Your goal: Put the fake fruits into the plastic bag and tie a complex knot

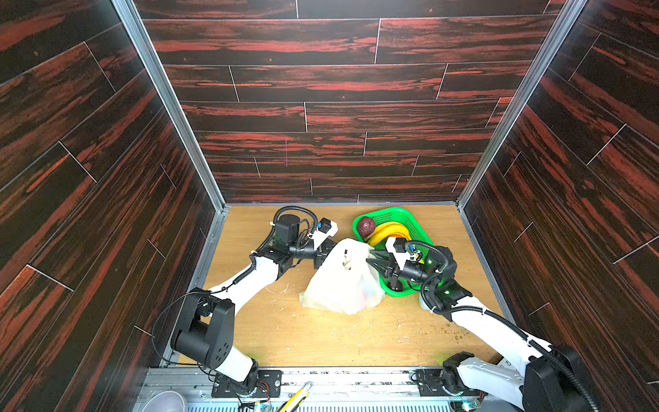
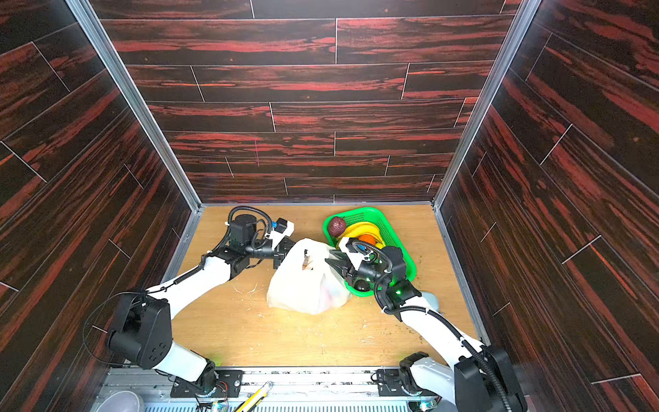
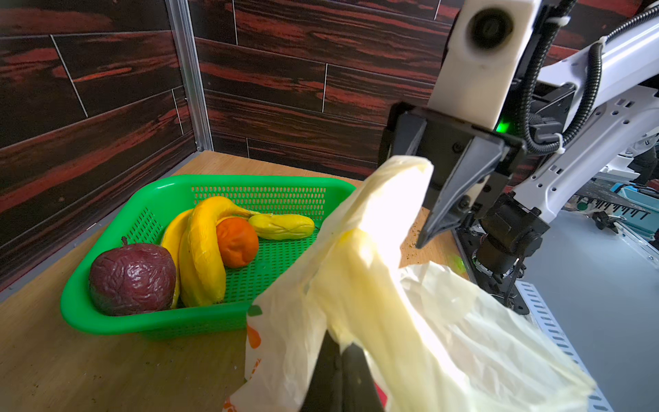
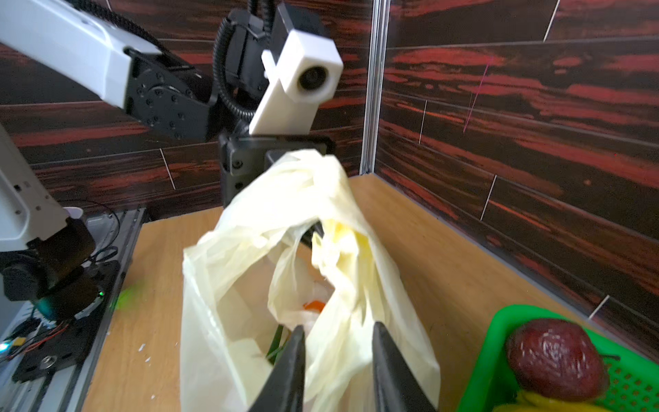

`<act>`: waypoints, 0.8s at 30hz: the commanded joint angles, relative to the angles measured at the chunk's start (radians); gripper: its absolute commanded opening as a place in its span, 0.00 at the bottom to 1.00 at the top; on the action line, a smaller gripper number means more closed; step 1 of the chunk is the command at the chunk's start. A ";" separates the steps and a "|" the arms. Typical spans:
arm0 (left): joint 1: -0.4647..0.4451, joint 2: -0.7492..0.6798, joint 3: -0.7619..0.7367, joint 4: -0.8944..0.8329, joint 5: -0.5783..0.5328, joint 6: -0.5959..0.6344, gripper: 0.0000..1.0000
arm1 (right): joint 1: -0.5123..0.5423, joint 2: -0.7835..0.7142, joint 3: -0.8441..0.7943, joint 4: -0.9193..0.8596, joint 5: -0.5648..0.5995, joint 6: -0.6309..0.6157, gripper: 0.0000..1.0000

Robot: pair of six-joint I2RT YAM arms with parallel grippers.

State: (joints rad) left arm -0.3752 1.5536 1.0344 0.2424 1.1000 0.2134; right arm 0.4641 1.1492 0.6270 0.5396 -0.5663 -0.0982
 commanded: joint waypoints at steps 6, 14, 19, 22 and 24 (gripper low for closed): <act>-0.004 -0.013 0.021 -0.014 0.024 0.026 0.00 | 0.015 0.024 0.057 0.003 0.007 -0.040 0.31; -0.006 -0.017 0.018 -0.014 0.024 0.027 0.00 | 0.023 0.054 0.098 -0.025 -0.001 -0.053 0.30; -0.005 -0.018 0.017 -0.015 0.022 0.029 0.00 | 0.029 0.058 0.100 -0.031 0.014 -0.060 0.22; -0.005 -0.020 0.015 -0.014 0.017 0.030 0.00 | 0.030 0.054 0.100 -0.053 0.027 -0.070 0.21; -0.006 -0.021 0.016 -0.014 0.014 0.030 0.00 | 0.030 0.047 0.101 -0.076 0.042 -0.082 0.17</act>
State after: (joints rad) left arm -0.3763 1.5536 1.0344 0.2379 1.0996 0.2142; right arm 0.4889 1.1954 0.7097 0.5053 -0.5434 -0.1535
